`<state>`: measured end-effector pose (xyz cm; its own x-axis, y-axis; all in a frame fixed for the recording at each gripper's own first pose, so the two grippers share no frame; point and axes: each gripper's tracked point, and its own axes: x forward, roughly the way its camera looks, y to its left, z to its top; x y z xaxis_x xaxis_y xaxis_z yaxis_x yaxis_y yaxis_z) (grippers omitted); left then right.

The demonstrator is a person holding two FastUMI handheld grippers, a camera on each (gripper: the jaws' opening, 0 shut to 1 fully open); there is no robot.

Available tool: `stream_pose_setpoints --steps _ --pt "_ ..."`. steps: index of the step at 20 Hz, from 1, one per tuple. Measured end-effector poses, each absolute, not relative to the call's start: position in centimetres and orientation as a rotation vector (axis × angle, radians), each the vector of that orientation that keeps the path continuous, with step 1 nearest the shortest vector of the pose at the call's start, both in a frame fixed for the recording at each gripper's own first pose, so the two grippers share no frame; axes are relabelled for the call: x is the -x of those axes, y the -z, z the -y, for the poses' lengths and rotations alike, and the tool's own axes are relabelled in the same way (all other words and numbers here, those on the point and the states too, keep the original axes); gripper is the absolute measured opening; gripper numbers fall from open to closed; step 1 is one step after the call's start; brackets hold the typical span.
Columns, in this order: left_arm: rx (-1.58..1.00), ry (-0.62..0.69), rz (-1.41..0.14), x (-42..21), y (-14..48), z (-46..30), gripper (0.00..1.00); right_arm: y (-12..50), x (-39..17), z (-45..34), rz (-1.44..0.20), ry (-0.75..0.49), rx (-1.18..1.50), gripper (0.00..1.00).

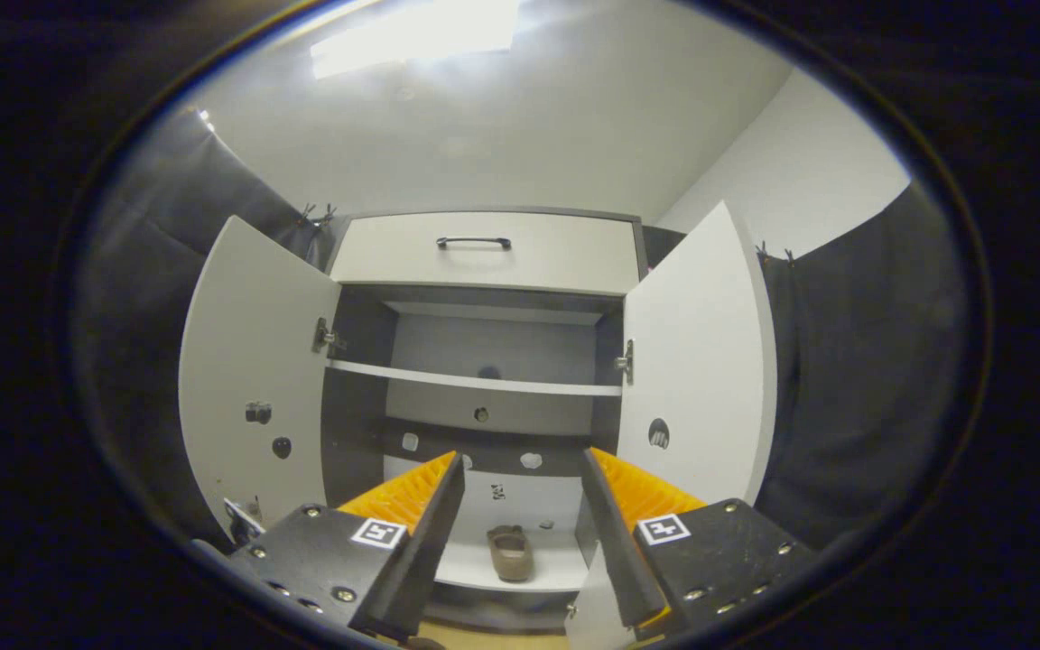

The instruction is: Grab one shoe with the right hand and put it into the shoe cabinet, grab the other shoe with the left hand and put it into the shoe cabinet; then close the right door with the right hand and the left door with the left hand.

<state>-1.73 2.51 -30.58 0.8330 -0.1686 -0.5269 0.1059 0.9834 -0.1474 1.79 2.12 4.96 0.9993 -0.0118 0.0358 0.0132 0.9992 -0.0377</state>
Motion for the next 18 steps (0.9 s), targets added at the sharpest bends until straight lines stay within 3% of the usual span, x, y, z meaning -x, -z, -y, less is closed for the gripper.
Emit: stream_pose_setpoints --steps 9,18 --pt "0.084 0.220 -0.941 9.6 46.0 -2.7 0.95 -5.1 -0.9 -1.3 0.036 0.044 0.060 0.77" --pt "0.059 0.230 -1.260 15.8 56.2 -3.0 0.91 -3.1 -0.8 -1.5 0.002 0.054 0.142 0.78"
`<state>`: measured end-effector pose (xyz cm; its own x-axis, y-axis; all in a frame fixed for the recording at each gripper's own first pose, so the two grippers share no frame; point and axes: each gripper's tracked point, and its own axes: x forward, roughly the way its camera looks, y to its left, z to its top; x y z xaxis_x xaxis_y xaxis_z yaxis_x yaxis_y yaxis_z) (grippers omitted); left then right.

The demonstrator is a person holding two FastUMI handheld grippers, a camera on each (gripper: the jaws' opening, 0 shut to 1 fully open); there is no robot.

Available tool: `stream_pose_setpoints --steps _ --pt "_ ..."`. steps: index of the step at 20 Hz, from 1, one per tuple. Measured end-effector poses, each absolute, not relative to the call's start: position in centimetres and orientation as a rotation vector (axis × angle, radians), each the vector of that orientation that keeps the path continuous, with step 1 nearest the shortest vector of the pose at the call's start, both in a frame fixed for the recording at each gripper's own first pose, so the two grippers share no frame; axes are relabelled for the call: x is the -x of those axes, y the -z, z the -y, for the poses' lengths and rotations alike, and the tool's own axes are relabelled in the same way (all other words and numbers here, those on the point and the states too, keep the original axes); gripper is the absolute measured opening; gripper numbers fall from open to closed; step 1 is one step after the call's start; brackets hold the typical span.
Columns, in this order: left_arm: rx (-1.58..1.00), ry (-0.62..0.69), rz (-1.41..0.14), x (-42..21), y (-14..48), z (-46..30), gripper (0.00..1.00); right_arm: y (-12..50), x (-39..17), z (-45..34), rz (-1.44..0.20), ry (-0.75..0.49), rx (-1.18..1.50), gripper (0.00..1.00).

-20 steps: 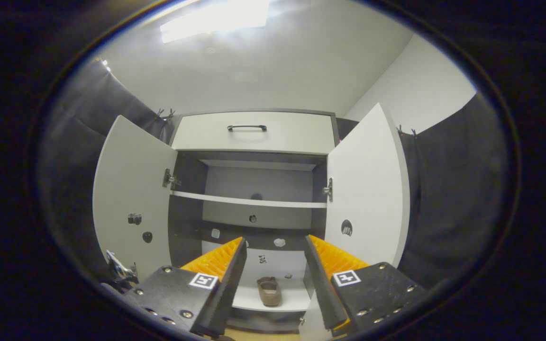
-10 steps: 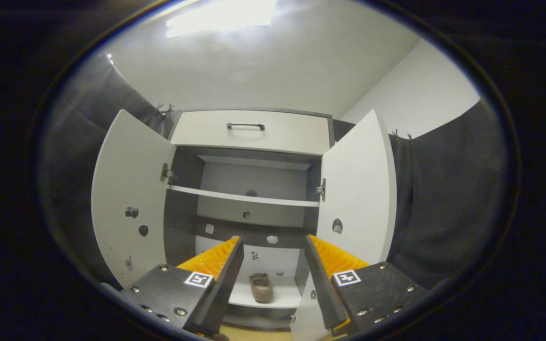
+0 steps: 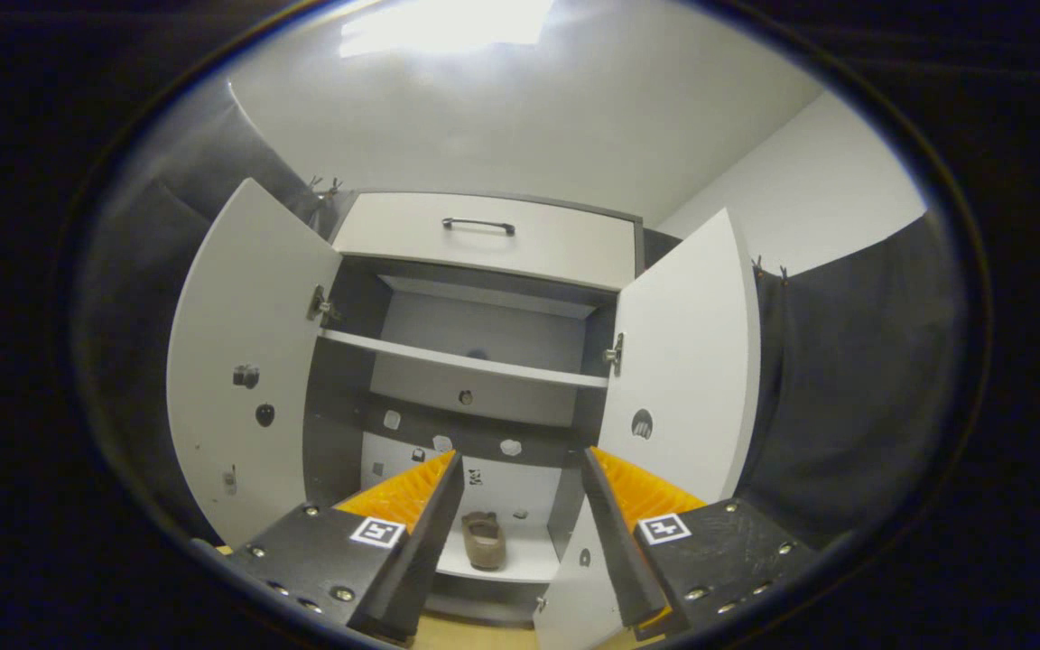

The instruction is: Grab one shoe with the right hand and put it into the shoe cabinet, grab the other shoe with the left hand and put it into the shoe cabinet; then close the right door with the right hand and the left door with the left hand.

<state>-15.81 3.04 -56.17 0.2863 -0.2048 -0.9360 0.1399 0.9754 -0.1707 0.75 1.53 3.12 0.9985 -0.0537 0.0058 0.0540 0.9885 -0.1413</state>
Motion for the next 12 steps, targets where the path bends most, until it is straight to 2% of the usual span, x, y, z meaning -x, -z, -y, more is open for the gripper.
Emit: stream_pose_setpoints --steps 3,7,9,11,12 --pt "0.091 0.229 -1.347 17.7 57.9 -2.9 0.87 -2.7 -0.7 -1.6 -0.011 0.055 0.145 0.78" --pt "0.160 0.239 -1.409 18.2 58.9 -1.9 0.76 -2.3 -0.9 -1.5 -0.017 0.056 0.141 0.78" --pt "0.214 0.243 -1.464 18.7 59.4 -1.3 0.61 -2.1 -1.0 -1.8 -0.017 0.050 0.139 0.79" --pt "0.217 0.227 -1.511 19.0 60.0 -1.6 0.37 -2.0 -1.2 -1.8 -0.017 0.049 0.146 0.79" --pt "0.197 0.223 -1.517 18.9 60.1 -2.0 0.32 -1.9 -1.2 -1.9 -0.016 0.048 0.150 0.79"
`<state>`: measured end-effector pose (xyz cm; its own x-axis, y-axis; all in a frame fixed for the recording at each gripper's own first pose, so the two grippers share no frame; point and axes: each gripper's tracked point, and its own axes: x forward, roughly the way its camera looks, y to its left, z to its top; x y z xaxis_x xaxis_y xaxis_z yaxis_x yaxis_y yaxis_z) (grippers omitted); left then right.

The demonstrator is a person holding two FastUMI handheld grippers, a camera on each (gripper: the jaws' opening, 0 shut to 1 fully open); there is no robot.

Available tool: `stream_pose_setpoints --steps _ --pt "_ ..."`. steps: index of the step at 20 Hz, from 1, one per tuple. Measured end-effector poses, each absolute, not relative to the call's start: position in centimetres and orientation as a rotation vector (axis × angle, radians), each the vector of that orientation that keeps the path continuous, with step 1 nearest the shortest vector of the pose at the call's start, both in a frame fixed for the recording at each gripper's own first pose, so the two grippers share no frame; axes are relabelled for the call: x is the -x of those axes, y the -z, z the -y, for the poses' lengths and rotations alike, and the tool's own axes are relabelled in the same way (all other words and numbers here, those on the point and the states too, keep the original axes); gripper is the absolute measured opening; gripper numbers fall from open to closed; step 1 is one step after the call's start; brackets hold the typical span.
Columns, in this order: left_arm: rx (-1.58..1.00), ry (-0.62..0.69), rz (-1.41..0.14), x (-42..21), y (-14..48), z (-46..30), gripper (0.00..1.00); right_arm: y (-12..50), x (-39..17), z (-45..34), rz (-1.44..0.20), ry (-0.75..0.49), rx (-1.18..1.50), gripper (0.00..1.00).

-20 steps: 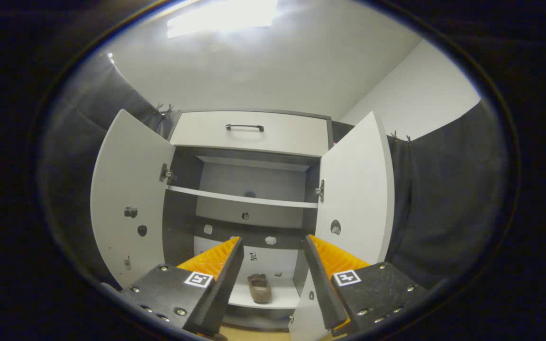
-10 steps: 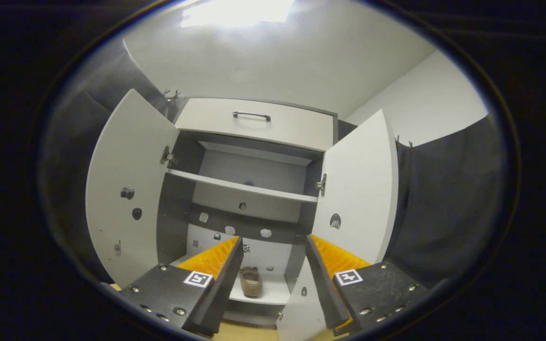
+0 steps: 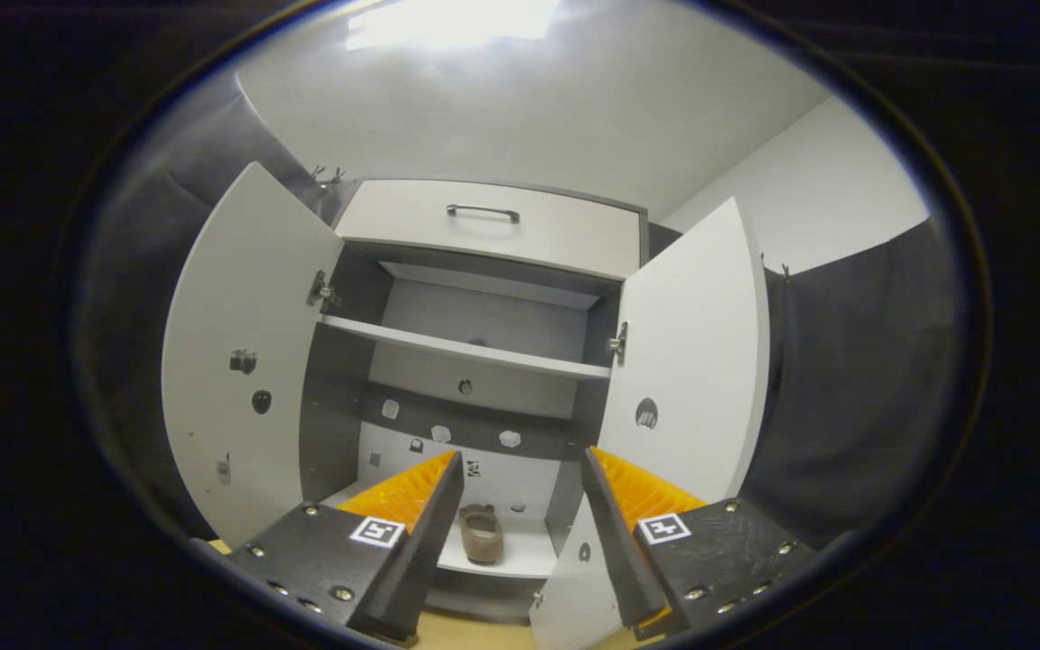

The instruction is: Grab one shoe with the right hand and put it into the shoe cabinet, grab the other shoe with the left hand and put it into the shoe cabinet; then close the right door with the right hand and the left door with the left hand.

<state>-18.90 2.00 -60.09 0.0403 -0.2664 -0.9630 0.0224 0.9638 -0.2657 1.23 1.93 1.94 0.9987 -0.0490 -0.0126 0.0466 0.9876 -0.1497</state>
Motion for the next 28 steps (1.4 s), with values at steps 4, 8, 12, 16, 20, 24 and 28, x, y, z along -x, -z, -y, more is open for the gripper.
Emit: stream_pose_setpoints --steps 4,8,12,16,20,24,28 --pt "0.145 0.189 -1.509 18.2 60.1 -2.6 0.03 -1.9 -1.4 -2.1 -0.010 0.045 0.150 0.78" --pt "0.089 0.189 -1.489 18.6 58.7 -3.2 0.01 -1.6 -1.5 -2.0 -0.011 0.045 0.139 0.78" --pt "0.152 0.198 -1.409 16.8 55.3 -3.7 0.01 -1.2 -1.6 -1.8 -0.016 0.049 0.125 0.78" --pt "0.191 0.198 -1.285 13.8 49.8 -5.5 0.01 -0.8 -1.6 -1.8 -0.021 0.046 0.103 0.79" --pt "0.216 0.219 -1.145 8.1 44.0 -7.6 0.01 -0.9 -1.4 -1.6 -0.016 0.054 0.097 0.79" --pt "0.229 0.248 -1.006 2.5 37.5 -8.5 0.01 -1.1 -0.8 -0.8 -0.008 0.076 0.092 0.79" --pt "0.260 0.265 -0.908 -2.6 33.8 -7.5 0.01 -1.4 -0.3 0.4 -0.005 0.104 0.083 0.79"
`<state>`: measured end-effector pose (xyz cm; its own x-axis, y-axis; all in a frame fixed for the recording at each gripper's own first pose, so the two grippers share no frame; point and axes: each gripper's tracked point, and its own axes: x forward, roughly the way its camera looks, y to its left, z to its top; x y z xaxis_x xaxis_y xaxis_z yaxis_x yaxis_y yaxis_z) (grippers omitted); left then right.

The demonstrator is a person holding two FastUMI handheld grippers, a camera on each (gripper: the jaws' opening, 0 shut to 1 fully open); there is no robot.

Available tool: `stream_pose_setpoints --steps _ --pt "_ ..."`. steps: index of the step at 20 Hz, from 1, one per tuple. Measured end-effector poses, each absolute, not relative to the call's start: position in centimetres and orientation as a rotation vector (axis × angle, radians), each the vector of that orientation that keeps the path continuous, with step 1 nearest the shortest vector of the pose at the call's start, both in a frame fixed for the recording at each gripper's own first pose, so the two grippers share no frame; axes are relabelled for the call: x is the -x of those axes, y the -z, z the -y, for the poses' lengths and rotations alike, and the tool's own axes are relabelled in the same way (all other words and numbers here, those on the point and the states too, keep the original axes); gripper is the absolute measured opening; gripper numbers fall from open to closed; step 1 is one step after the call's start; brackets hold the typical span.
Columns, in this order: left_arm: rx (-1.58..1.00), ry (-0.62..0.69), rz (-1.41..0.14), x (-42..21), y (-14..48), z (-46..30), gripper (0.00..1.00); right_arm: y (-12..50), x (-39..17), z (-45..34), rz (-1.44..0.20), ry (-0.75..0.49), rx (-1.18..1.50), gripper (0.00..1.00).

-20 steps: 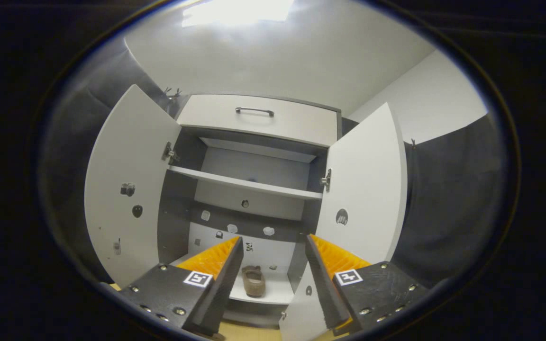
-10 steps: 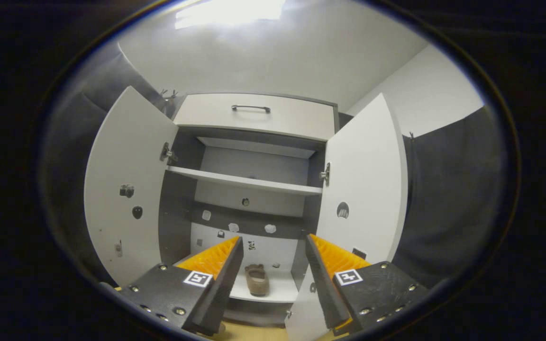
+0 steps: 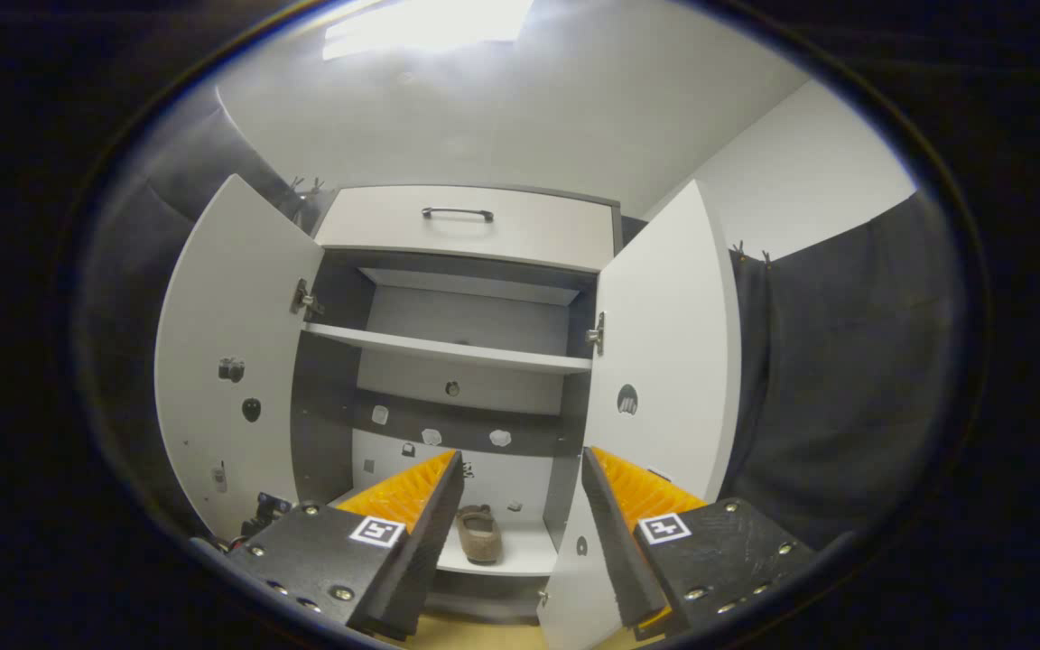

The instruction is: Grab one shoe with the right hand and put it into the shoe cabinet, grab the other shoe with the left hand and put it into the shoe cabinet; then close the right door with the right hand and the left door with the left hand.

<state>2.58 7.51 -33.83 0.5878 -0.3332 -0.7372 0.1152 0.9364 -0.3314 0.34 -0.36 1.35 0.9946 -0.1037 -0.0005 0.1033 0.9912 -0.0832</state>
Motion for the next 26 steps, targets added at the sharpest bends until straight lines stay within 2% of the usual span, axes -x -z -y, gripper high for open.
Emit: stream_pose_setpoints --steps 7,12,18,26 --pt "0.308 0.237 -0.808 -12.1 30.1 -6.7 0.01 -2.6 0.9 2.5 0.011 0.152 0.086 0.79" --pt "0.318 0.158 -0.768 -19.0 29.7 -8.4 0.01 -3.0 1.2 3.6 0.018 0.179 0.105 0.79" --pt "0.323 0.074 -0.763 -23.9 30.2 -10.1 0.01 -3.1 0.8 4.2 0.012 0.166 0.096 0.79" --pt "0.313 -0.007 -0.743 -27.3 30.7 -9.4 0.01 -3.3 2.8 6.5 0.007 0.188 0.090 0.79"
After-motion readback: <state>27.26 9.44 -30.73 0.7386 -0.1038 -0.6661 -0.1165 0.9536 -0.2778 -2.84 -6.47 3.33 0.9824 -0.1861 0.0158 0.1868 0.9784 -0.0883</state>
